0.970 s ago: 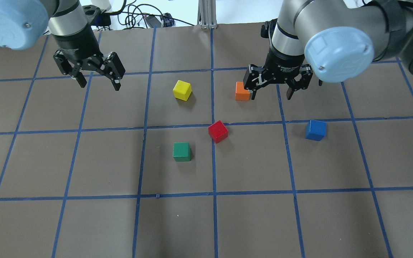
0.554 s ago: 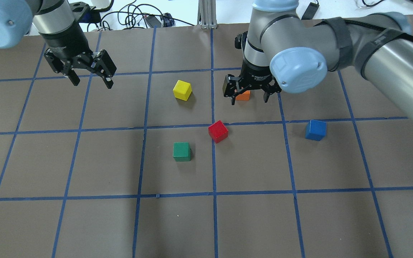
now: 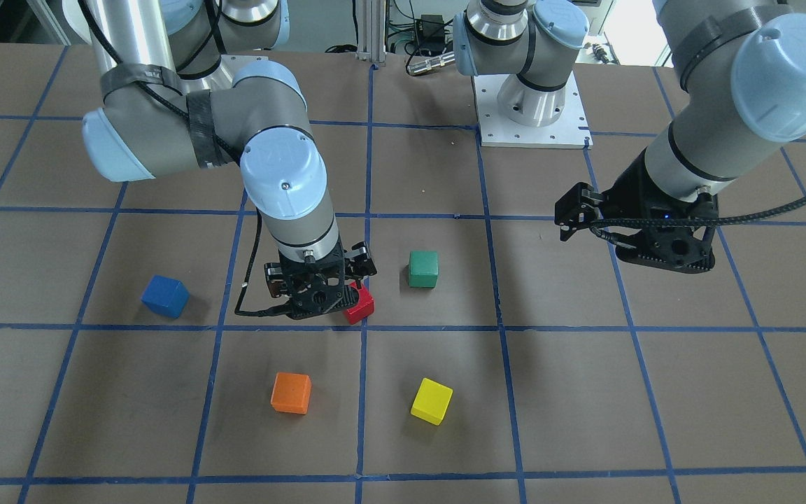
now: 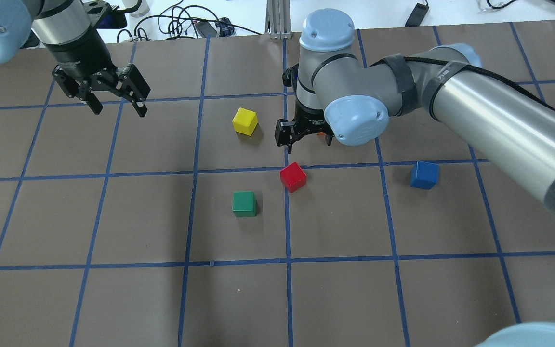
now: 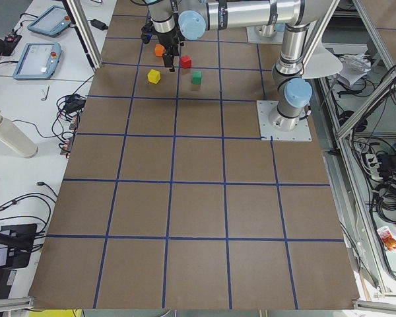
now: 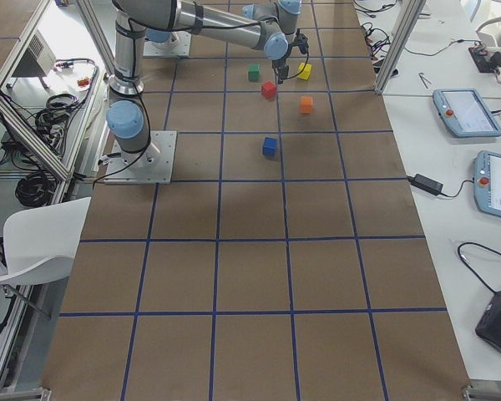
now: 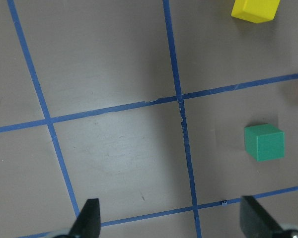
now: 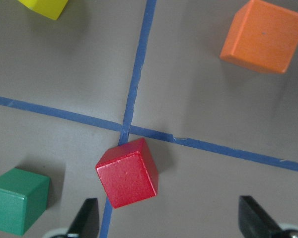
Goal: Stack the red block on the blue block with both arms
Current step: 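Lower the right gripper onto the red cube and close it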
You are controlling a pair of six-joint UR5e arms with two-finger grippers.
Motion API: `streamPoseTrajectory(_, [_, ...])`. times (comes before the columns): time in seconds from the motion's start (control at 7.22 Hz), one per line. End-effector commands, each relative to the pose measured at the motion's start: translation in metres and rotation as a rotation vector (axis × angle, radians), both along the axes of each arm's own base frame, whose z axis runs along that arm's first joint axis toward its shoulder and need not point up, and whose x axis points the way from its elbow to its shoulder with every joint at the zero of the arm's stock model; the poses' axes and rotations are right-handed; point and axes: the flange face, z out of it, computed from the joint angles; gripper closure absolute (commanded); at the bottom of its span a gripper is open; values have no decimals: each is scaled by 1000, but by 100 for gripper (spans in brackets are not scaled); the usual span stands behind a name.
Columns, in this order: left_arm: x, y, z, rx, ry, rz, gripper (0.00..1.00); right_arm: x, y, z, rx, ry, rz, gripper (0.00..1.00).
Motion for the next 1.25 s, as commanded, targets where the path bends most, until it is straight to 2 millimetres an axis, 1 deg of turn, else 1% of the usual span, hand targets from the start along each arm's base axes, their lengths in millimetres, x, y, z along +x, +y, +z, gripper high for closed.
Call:
streamPoseTrajectory(0.0, [0, 0, -2, 3, -2, 8, 0, 19, 3, -27, 16, -18, 30, 0])
streamPoseTrajectory(0.28, [0, 1, -4, 4, -1, 7, 0, 29, -2, -50, 18, -53, 41, 0])
streamPoseTrajectory(0.42, [0, 1, -4, 4, -3, 3, 0, 34, -1, -56, 17, -54, 66, 0])
streamPoseTrajectory(0.69, [0, 0, -4, 6, -3, 3, 0, 37, 0, -69, 36, -48, 73, 0])
streamPoseTrajectory(0.83, [0, 0, -4, 6, -3, 3, 0, 37, 1, -71, 44, -47, 74, 0])
streamPoseTrajectory(1.11, [-1, 0, -5, 7, -3, 3, 0, 35, 14, -88, 76, -36, 84, 1])
